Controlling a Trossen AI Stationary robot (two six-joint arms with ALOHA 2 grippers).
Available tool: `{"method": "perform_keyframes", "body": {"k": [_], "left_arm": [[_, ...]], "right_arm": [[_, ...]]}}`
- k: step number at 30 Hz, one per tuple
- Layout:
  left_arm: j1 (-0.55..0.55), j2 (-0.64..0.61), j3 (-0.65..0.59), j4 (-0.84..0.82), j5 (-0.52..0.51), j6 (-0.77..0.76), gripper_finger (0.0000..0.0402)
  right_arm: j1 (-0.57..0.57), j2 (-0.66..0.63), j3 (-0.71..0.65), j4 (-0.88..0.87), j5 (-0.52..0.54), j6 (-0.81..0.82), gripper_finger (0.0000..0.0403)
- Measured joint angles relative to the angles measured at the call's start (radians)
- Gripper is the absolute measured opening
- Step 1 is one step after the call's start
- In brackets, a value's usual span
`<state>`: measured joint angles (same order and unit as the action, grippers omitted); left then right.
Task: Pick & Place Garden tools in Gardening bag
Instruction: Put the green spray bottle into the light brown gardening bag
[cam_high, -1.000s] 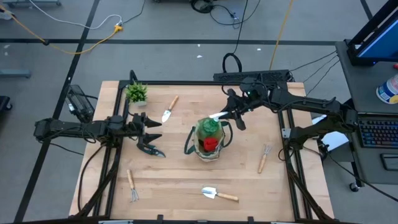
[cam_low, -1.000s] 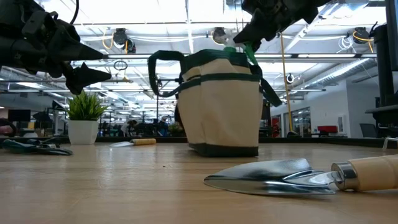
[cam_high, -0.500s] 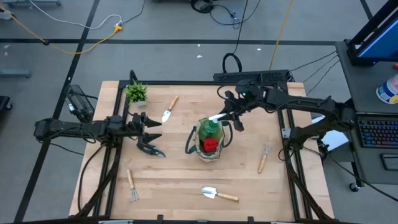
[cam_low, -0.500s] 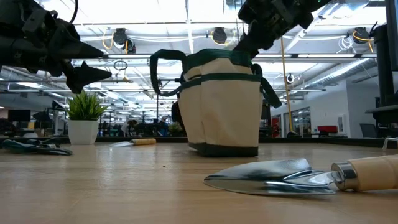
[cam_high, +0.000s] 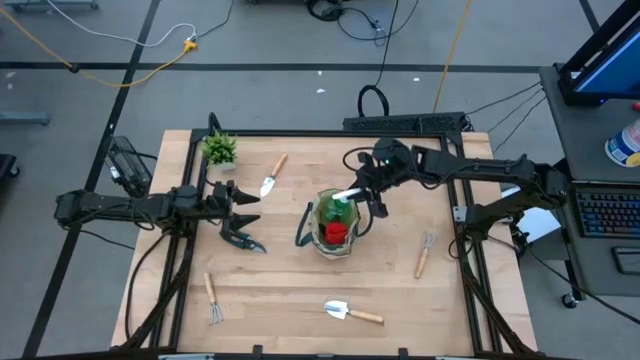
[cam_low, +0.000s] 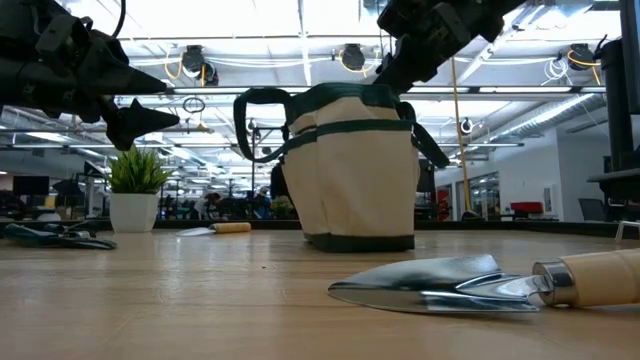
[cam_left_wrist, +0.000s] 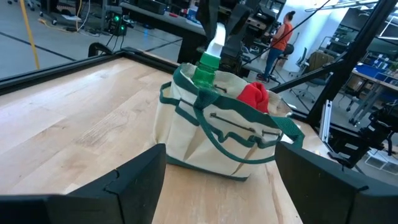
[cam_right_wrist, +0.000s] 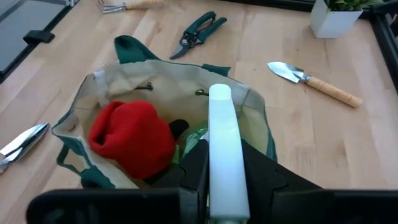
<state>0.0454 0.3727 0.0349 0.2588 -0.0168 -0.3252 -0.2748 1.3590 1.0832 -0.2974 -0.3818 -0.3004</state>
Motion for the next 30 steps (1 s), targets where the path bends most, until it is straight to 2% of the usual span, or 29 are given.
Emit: {"method": "perform_keyframes", "body": {"k": [6, 19, 30], "left_arm": [[0.0, 0.0, 0.0, 0.0, 0.0, 0.0, 0.0308], [0.0, 0.0, 0.0, 0.0, 0.0, 0.0, 0.0308], [0.0, 0.0, 0.0, -0.002, 0.0, 0.016, 0.0308]], "right_arm": [[0.025, 0.0, 0.0, 0.0, 0.091, 0.0, 0.007], [0.048, 0.001, 0.0, 0.0, 0.093, 0.025, 0.0074], [0.048, 0.001, 0.0, 0.001, 0.099, 0.027, 0.0137]]}}
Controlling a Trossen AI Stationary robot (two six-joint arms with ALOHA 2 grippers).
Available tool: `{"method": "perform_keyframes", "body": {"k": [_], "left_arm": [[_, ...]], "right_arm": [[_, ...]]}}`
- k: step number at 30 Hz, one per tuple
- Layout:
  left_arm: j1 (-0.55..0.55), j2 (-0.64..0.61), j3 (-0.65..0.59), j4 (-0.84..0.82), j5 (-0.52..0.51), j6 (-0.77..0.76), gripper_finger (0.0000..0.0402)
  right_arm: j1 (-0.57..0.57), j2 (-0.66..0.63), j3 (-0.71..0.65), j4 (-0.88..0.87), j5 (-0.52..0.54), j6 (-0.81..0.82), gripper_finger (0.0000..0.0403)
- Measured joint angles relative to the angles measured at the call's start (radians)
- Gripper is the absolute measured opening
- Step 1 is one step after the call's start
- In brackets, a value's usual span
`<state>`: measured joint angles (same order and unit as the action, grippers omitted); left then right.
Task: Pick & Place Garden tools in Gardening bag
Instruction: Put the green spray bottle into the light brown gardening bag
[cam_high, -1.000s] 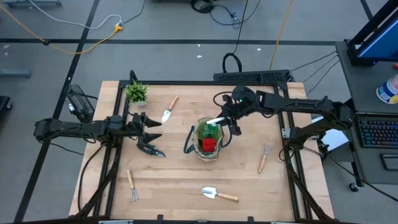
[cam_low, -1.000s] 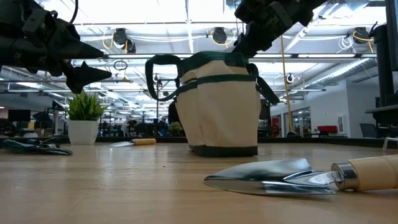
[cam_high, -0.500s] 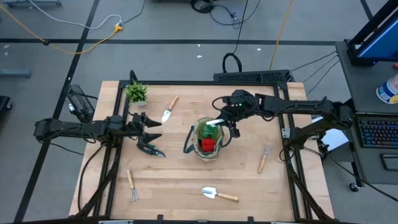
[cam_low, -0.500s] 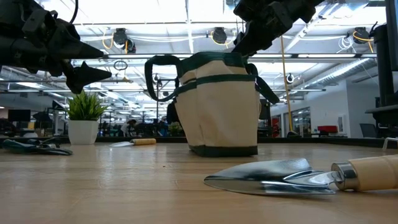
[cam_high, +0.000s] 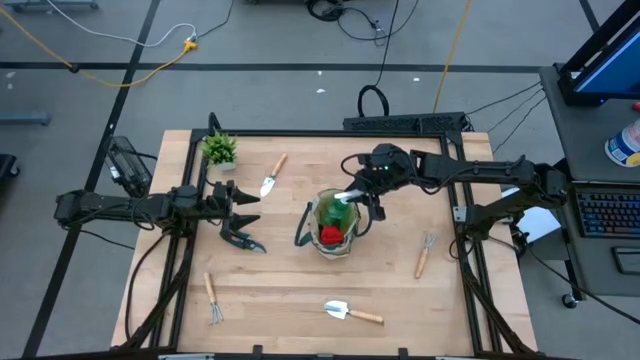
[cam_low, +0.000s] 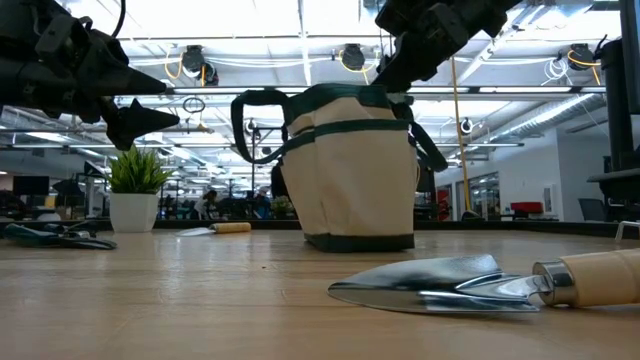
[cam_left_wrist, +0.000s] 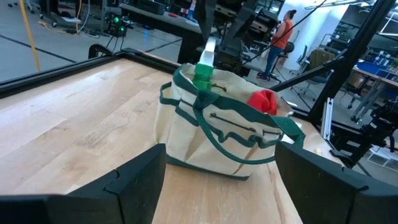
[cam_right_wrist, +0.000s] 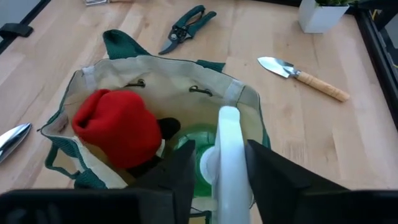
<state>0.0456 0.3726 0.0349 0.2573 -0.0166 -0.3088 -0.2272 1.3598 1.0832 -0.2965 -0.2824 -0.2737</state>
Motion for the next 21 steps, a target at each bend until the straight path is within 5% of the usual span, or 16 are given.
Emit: {"method": "perform_keyframes", "body": {"k": [8, 18, 21], "left_arm": [[0.0, 0.0, 0.0, 0.001, 0.0, -0.005, 0.0308], [0.0, 0.0, 0.0, 0.001, 0.018, -0.009, 0.0308], [0.0, 0.0, 0.0, 0.001, 0.019, -0.01, 0.0308]], "right_arm": [[0.006, -0.016, -0.001, 0.088, 0.098, -0.003, 0.0142], [-0.008, 0.003, -0.001, 0.088, 0.159, 0.046, 0.0012], [-0.009, 0.0, -0.001, 0.098, 0.185, 0.053, 0.001]]}}
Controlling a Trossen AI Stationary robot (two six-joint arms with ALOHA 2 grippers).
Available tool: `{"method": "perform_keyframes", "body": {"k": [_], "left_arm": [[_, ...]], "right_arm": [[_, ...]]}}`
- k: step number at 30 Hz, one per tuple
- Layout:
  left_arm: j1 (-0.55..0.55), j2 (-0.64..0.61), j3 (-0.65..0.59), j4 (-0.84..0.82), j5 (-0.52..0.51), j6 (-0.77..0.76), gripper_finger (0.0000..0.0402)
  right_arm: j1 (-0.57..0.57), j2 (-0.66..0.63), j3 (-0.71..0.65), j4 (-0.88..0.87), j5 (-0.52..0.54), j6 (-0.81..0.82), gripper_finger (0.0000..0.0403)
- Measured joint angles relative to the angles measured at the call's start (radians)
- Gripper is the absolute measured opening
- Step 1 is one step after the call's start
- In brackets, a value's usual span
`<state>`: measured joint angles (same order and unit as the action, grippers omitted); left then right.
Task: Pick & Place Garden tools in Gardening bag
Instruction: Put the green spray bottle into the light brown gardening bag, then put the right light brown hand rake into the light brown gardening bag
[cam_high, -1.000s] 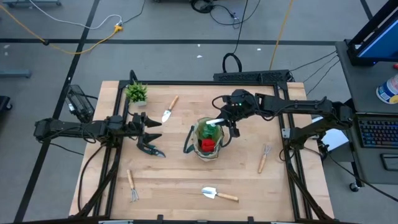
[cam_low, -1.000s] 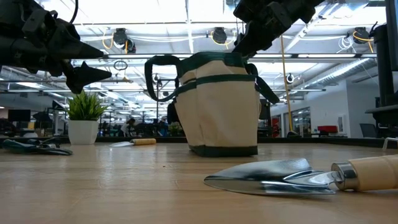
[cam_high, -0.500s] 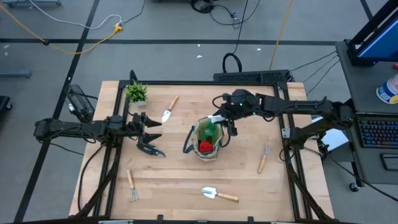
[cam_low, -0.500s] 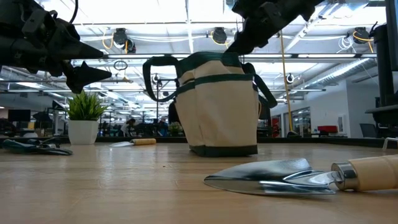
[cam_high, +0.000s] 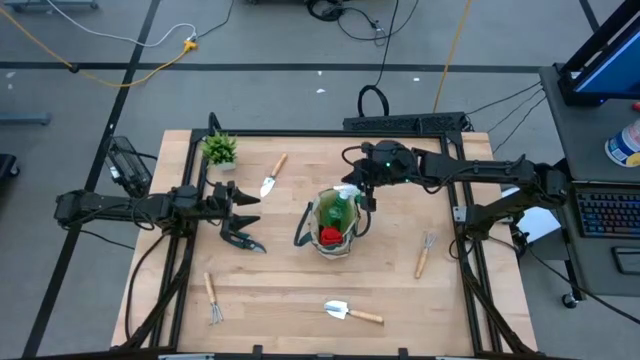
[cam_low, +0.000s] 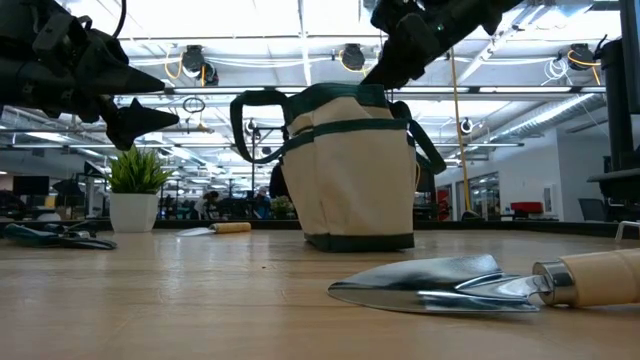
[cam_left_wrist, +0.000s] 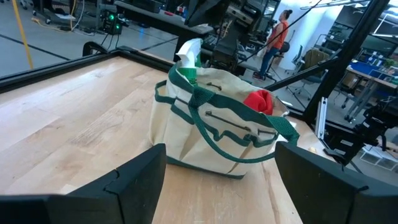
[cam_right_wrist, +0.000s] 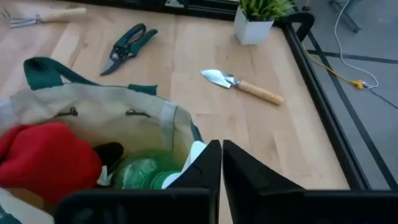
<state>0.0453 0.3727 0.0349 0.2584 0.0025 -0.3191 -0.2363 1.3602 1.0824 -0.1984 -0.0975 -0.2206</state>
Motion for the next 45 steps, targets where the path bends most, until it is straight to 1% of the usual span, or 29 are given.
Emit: {"method": "perform_keyframes", "body": {"k": [2, 5, 10, 13, 15, 18, 23, 25, 27, 29, 35, 42, 45], "left_arm": [[0.0, 0.0, 0.0, 0.001, 0.0, 0.0, 0.0308], [0.0, 0.0, 0.0, 0.001, 0.0, 0.0, 0.0308], [0.0, 0.0, 0.0, 0.003, 0.0, 0.001, 0.0308], [0.0, 0.0, 0.0, 0.006, 0.0, 0.007, 0.0308], [0.0, 0.0, 0.0, 0.008, -0.001, 0.003, 0.0308], [0.0, 0.0, 0.0, 0.009, -0.001, 0.003, 0.0308], [0.0, 0.0, 0.0, 0.013, -0.001, 0.003, 0.0308], [0.0, 0.0, 0.0, 0.015, -0.001, 0.004, 0.0308], [0.0, 0.0, 0.0, 0.016, -0.001, 0.003, 0.0308], [0.0, 0.0, 0.0, 0.019, -0.001, 0.003, 0.0308], [0.0, 0.0, 0.0, 0.044, -0.004, 0.003, 0.0308], [0.0, 0.0, 0.0, 0.055, -0.01, -0.004, 0.0308], [0.0, 0.0, 0.0, 0.055, -0.011, -0.004, 0.0308]], "right_arm": [[0.0, 0.0, 0.0, -0.007, -0.002, 0.013, 0.0012], [0.001, 0.002, 0.0, -0.035, -0.002, 0.025, 0.0004], [0.001, 0.042, -0.001, -0.078, 0.018, 0.043, 0.0002], [0.015, 0.083, 0.004, -0.057, 0.019, 0.043, 0.0001], [0.028, 0.086, 0.0, -0.072, 0.019, 0.044, 0.0001], [0.042, 0.096, 0.002, -0.039, 0.018, 0.031, 0.0001], [0.044, 0.083, 0.002, -0.009, 0.032, 0.024, 0.0001], [0.044, 0.07, -0.002, -0.015, 0.067, 0.02, 0.0001], [0.044, 0.062, 0.001, 0.023, 0.086, 0.003, 0.0001], [0.044, 0.042, 0.001, 0.014, 0.099, -0.003, 0.0001], [0.037, -0.005, 0.0, 0.037, 0.096, -0.003, 0.0001], [0.009, -0.062, 0.001, 0.022, 0.091, 0.023, 0.0], [-0.02, -0.085, 0.001, 0.012, 0.055, 0.053, 0.0]]}}
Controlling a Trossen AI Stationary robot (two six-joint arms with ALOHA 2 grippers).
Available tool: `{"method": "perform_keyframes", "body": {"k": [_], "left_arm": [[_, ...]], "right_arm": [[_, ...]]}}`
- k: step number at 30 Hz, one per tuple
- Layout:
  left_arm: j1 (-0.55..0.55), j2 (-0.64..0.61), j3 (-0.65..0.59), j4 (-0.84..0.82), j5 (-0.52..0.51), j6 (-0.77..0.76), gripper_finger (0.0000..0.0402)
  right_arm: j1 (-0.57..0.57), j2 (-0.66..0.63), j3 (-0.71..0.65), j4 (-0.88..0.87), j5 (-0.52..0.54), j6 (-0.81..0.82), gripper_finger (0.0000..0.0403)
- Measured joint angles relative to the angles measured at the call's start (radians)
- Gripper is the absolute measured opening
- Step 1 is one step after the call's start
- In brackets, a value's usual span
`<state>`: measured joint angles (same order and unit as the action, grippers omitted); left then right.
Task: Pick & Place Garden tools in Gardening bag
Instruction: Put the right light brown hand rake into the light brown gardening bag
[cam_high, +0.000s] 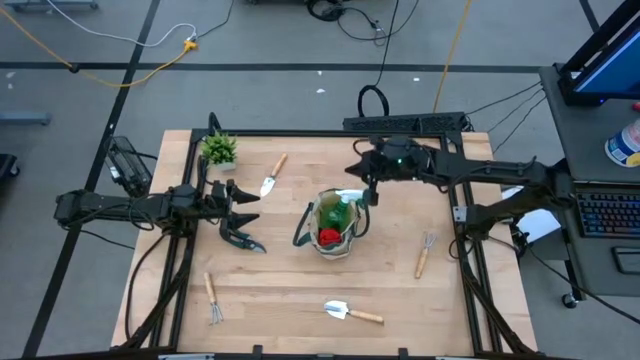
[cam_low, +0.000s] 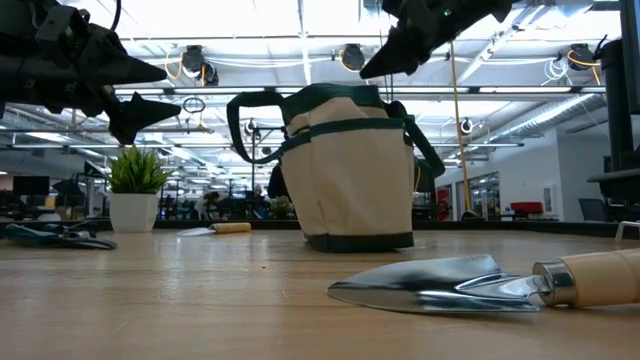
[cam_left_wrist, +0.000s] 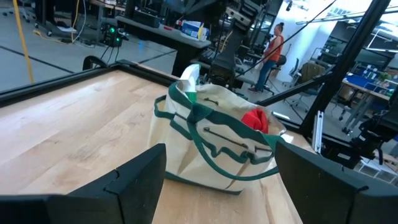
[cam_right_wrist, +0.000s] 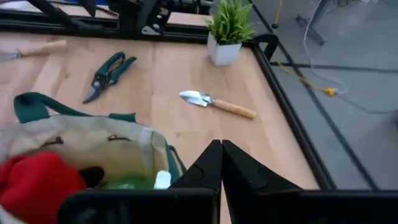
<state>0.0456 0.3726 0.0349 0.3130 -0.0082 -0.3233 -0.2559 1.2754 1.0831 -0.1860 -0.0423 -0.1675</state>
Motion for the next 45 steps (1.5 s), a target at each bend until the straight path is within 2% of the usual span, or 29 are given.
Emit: {"method": "perform_keyframes", "body": {"k": [5, 14, 20, 25, 28, 34, 45], "left_arm": [[0.0, 0.0, 0.0, 0.0, 0.0, -0.026, 0.0308], [0.0, 0.0, 0.0, -0.001, 0.0, -0.027, 0.0308], [0.0, 0.0, 0.0, -0.001, 0.0, -0.026, 0.0308], [0.0, 0.0, 0.0, -0.001, 0.0, -0.019, 0.0308], [0.0, 0.0, 0.0, -0.002, 0.0, -0.019, 0.0308], [0.0, 0.0, 0.0, -0.003, 0.0, -0.019, 0.0308], [0.0, 0.0, 0.0, -0.003, 0.002, -0.021, 0.0308]], "right_arm": [[-0.05, -0.035, 0.0, -0.014, -0.094, 0.051, 0.0], [-0.058, -0.114, -0.003, -0.029, -0.094, 0.051, 0.0], [-0.047, -0.219, -0.096, -0.026, -0.093, 0.133, 0.0], [-0.006, -0.335, -0.216, -0.022, -0.084, 0.207, 0.0], [0.023, -0.397, -0.273, -0.021, -0.039, 0.239, 0.0], [0.075, -0.49, -0.337, -0.021, -0.03, 0.272, 0.0], [0.194, -0.536, -0.357, -0.056, -0.036, 0.135, 0.0]]}}
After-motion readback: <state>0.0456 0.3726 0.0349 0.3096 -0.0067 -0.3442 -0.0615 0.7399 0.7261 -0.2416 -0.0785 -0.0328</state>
